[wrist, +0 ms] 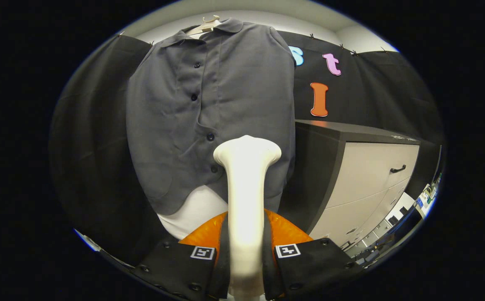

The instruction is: Iron the clothes twice with a garment steamer, once on the left side and once on the right side.

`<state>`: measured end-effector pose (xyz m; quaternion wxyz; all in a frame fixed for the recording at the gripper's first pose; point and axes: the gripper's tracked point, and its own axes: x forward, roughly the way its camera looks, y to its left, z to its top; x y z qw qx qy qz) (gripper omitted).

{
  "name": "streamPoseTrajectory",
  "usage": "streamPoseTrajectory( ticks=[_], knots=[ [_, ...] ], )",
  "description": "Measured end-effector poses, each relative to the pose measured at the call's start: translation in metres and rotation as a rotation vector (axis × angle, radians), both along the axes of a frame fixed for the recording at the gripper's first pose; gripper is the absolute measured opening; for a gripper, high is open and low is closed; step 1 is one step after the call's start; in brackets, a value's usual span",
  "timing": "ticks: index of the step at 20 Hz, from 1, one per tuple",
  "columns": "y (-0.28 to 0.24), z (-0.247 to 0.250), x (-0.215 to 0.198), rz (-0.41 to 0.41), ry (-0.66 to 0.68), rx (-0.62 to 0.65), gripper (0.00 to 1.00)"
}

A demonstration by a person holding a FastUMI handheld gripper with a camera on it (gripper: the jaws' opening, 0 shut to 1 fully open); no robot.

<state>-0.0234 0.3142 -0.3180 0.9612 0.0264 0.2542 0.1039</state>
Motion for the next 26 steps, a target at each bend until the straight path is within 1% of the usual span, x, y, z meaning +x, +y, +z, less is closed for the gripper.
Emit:
streamPoseTrajectory(
  ticks=[4, 7, 10, 12, 15, 20, 23, 26],
  knots=[
    [0.003, -0.019, -0.007, 0.015, 0.035, -0.005, 0.39],
    [0.001, -0.036, -0.015, 0.011, 0.071, -0.016, 0.39],
    [0.002, -0.032, -0.021, 0.009, 0.067, -0.016, 0.39],
    [0.006, -0.023, -0.024, 0.032, 0.056, -0.028, 0.39],
    [0.013, 0.008, -0.023, 0.049, 0.013, -0.014, 0.39],
    [0.031, 0.102, -0.004, 0.062, -0.151, 0.025, 0.39],
    [0.054, 0.156, 0.014, 0.079, -0.263, 0.056, 0.39],
    [0.080, 0.204, 0.022, 0.105, -0.344, 0.122, 0.39]
  ],
)
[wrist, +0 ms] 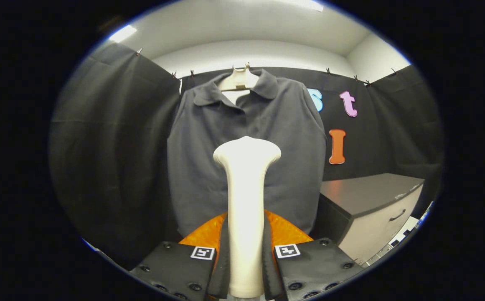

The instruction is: Iron the clothes twice with a garment steamer, once on the left side and once on the right side.

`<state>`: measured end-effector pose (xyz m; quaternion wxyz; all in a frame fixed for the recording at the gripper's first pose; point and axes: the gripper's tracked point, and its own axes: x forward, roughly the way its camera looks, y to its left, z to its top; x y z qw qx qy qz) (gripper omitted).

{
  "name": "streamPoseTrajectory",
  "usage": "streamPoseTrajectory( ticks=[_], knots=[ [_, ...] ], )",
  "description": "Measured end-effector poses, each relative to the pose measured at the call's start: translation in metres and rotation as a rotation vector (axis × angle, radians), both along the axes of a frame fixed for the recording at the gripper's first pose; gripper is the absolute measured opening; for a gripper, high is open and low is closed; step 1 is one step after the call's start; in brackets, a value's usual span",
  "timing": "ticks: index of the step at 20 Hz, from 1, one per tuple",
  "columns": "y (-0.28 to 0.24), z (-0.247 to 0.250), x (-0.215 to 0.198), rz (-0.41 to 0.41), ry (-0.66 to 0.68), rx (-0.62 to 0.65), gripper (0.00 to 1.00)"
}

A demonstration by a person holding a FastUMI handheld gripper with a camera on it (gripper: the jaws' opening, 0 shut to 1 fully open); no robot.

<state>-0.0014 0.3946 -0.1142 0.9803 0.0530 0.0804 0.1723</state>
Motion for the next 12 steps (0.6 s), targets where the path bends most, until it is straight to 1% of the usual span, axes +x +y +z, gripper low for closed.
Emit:
streamPoseTrajectory(
  ticks=[2, 5, 9, 12],
  knots=[
    [0.023, 0.027, 0.011, 0.013, -0.039, 0.031, 0.39],
    [0.055, 0.046, 0.023, 0.043, -0.061, 0.068, 0.39],
    [0.086, 0.062, 0.039, 0.080, -0.083, 0.082, 0.39],
    [0.095, 0.065, 0.049, 0.074, -0.090, 0.069, 0.38]
  ],
)
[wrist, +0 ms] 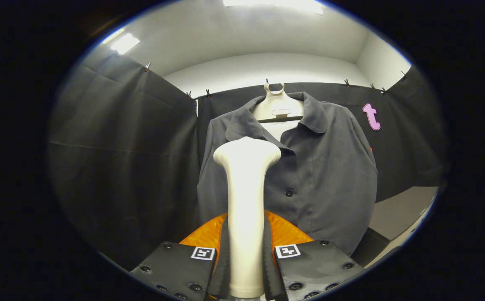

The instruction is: Iron the clothes twice with a garment steamer, once on the left side and once on the right side.

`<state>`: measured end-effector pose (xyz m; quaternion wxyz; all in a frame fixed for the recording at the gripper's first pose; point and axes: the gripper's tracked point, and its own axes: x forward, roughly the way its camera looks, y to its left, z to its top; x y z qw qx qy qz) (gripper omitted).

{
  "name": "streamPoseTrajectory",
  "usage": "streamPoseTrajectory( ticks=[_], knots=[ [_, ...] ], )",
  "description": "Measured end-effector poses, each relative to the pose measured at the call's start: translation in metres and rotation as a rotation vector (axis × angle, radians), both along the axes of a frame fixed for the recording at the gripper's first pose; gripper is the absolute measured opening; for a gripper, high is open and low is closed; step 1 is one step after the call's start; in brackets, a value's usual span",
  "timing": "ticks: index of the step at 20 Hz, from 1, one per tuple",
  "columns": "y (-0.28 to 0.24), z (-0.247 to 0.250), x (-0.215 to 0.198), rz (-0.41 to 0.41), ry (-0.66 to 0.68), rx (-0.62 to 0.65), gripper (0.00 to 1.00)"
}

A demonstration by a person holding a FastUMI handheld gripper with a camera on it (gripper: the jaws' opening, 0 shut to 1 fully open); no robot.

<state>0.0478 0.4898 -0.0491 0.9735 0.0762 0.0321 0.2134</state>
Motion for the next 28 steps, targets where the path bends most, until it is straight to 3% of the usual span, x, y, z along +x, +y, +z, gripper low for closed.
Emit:
streamPoseTrajectory(
  ticks=[10, 28],
  knots=[
    [0.010, -0.020, 0.024, -0.020, 0.040, -0.035, 0.39],
    [-0.002, -0.111, -0.012, -0.022, 0.175, -0.087, 0.39]
  ],
)
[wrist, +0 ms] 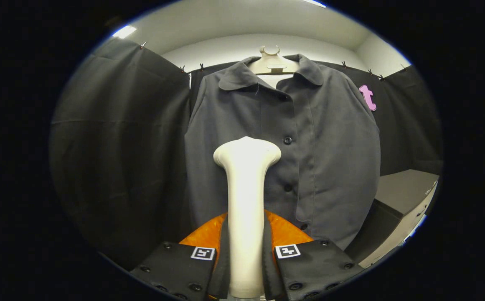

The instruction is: Iron the clothes twice with a garment steamer, once on the left side and once on the right side.

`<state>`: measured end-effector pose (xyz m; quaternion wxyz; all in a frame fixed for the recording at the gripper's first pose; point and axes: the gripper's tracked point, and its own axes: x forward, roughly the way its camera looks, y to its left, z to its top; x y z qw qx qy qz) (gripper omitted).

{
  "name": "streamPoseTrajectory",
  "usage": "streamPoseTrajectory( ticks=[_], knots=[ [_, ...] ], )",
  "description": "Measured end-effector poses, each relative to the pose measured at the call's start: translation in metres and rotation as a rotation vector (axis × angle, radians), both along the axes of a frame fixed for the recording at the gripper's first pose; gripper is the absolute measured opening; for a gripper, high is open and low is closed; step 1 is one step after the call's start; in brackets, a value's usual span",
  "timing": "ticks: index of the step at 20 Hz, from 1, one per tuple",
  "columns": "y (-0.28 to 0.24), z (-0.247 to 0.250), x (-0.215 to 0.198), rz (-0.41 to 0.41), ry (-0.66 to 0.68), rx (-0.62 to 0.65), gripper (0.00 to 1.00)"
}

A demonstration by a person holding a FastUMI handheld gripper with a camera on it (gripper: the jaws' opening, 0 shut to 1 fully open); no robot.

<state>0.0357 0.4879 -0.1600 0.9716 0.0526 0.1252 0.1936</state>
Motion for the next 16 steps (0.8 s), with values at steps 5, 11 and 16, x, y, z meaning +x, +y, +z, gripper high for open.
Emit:
streamPoseTrajectory(
  ticks=[5, 11, 16],
  knots=[
    [-0.006, -0.028, -0.013, -0.007, 0.030, -0.023, 0.39],
    [-0.003, -0.065, -0.035, 0.022, 0.078, -0.063, 0.39],
    [-0.001, -0.101, -0.054, 0.048, 0.141, -0.095, 0.39]
  ],
)
